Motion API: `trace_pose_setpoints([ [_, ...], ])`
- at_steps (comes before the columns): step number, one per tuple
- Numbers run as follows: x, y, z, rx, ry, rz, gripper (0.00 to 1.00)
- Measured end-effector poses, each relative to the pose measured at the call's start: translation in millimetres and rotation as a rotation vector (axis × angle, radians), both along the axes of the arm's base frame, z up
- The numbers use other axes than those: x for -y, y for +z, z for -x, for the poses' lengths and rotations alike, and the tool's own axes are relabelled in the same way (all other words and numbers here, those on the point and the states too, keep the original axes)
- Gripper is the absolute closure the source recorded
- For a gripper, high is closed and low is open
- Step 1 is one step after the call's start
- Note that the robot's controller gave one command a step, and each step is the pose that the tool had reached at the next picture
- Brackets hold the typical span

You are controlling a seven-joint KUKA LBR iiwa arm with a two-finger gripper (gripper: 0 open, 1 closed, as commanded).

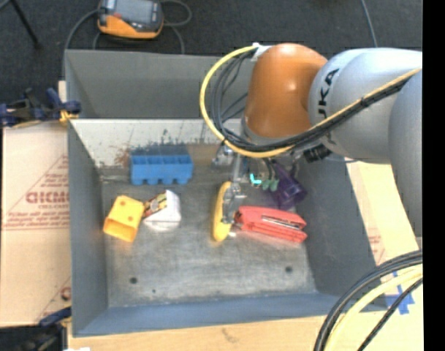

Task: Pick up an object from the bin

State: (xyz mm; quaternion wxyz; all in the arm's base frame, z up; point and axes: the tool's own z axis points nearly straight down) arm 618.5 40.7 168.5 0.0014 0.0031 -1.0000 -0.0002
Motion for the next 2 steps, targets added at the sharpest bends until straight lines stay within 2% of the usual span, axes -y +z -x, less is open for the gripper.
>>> trace_pose_setpoints([
  [1, 0, 4, -1.8, 0.007, 0.0, -0.001, 0.0],
  [2, 19, -36, 5.1, 0.016, -0.014, -0.001, 0.0],
])
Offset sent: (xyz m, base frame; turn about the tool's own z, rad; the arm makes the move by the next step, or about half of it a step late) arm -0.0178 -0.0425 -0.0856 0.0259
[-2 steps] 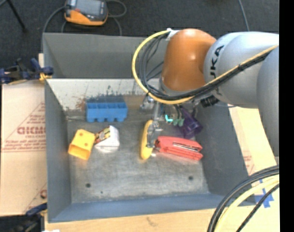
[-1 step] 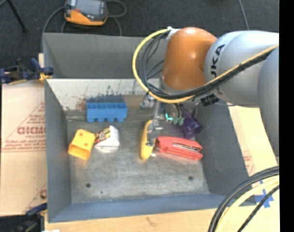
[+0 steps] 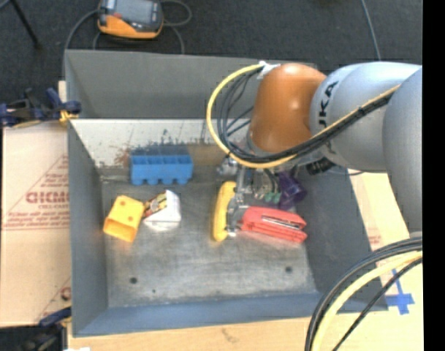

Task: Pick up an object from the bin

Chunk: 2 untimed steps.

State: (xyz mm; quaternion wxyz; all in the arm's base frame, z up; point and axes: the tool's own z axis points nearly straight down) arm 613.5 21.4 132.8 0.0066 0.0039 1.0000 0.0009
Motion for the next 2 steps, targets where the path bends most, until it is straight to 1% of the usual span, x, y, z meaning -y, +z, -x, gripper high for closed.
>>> trace_pose_setpoints([
  [1, 54.8, -52.8, 14.4, -0.001, 0.162, -0.003, 1.0],
  [2, 54.8, -52.8, 14.4, -0.001, 0.162, -0.003, 1.0],
])
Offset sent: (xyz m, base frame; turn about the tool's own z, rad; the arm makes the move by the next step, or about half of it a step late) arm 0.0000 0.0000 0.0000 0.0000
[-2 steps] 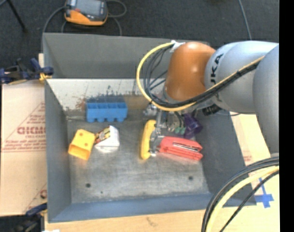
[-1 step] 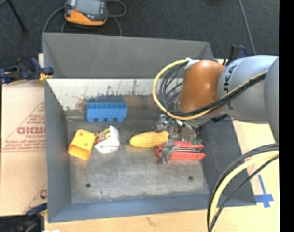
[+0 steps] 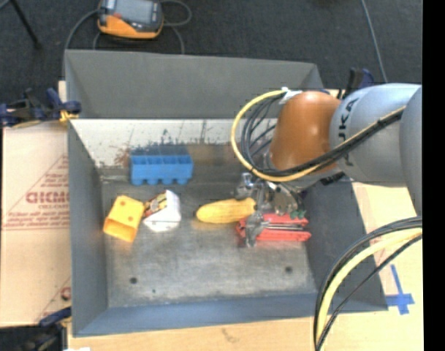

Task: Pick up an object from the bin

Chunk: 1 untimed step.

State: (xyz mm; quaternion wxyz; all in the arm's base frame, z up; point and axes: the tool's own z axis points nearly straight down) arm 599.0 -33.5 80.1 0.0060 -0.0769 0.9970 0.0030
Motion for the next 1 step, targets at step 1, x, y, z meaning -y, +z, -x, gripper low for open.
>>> trace_pose_setpoints([
  [1, 0.1, 36.9, 0.1, -0.009, 0.006, 0.003, 1.0],
])
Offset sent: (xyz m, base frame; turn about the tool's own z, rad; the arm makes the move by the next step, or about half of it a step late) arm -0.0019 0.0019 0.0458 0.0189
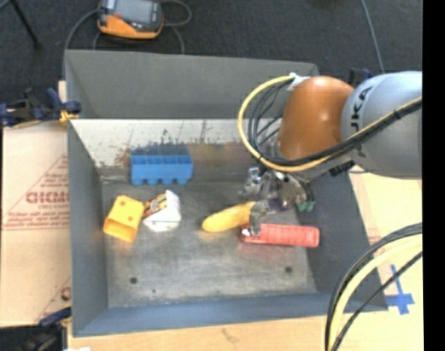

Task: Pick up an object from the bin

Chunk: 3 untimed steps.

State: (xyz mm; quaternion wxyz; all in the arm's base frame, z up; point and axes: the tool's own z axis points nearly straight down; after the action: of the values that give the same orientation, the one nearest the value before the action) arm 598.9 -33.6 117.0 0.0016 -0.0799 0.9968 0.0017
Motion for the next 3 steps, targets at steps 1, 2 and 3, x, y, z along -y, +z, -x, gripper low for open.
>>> trace_pose_setpoints([
  [1, 2, 46, -1.5, 0.005, -0.002, 0.003, 1.0],
  [2, -4, 93, -2.2, -0.001, 0.012, 0.005, 1.0],
  [3, -23, 69, -30.4, 0.016, 0.098, 0.007, 1.0],
])
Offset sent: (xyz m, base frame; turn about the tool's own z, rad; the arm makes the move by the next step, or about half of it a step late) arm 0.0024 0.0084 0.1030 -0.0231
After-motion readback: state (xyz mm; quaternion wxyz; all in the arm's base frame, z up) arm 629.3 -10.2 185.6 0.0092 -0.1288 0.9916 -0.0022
